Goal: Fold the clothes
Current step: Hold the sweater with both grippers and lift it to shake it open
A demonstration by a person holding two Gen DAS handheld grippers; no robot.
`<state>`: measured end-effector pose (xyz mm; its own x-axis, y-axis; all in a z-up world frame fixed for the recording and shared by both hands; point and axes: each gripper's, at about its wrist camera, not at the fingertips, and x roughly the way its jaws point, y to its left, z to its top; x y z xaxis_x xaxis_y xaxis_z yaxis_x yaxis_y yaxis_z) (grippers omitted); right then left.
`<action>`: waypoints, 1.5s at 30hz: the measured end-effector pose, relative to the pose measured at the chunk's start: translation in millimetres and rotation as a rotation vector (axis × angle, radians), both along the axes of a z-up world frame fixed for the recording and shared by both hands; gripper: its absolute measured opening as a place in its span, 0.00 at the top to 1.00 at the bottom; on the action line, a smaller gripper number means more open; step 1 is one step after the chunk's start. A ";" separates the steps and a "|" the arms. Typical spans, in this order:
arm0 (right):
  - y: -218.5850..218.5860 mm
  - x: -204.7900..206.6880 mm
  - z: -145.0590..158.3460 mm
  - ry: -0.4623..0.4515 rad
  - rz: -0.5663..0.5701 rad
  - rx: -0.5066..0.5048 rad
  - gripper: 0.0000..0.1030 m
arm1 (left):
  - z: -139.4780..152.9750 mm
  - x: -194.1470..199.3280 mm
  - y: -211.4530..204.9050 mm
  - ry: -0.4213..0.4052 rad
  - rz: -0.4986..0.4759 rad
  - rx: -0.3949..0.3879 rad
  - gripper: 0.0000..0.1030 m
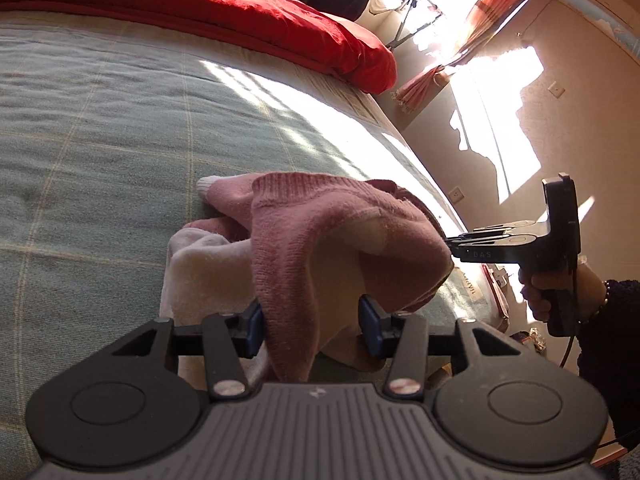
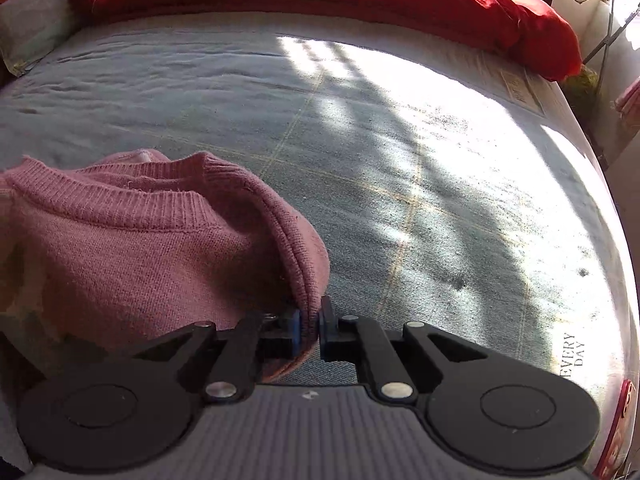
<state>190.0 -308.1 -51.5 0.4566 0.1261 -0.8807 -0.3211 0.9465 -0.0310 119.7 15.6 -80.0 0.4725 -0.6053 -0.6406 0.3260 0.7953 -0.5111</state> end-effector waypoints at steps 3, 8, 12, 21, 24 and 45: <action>4.2 -2.2 -0.2 -0.012 0.008 -0.005 0.91 | 1.3 -0.7 -7.5 -0.003 0.010 0.125 0.89; 5.8 -5.2 9.9 -0.033 0.022 0.010 0.91 | 18.5 2.0 1.2 -0.046 0.047 0.235 0.90; 6.5 -1.2 27.4 -0.065 0.043 -0.001 0.91 | 44.4 16.1 14.8 -0.104 0.066 0.311 0.90; 9.5 30.1 72.2 -0.184 0.052 -0.047 0.91 | 87.6 75.4 27.5 -0.213 0.104 0.477 0.90; 12.2 42.5 76.7 -0.204 0.055 -0.066 0.91 | 91.0 96.7 24.5 -0.233 0.096 0.520 0.90; 4.3 180.7 26.4 -0.224 -0.020 -0.197 0.91 | 41.6 249.1 -29.4 -0.240 0.009 0.749 0.88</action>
<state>370.7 -303.8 -25.1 0.6429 -0.0488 -0.7644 -0.2666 0.9213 -0.2830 368.8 -13.9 -38.3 0.6527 -0.0478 -0.7561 0.3511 0.9034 0.2461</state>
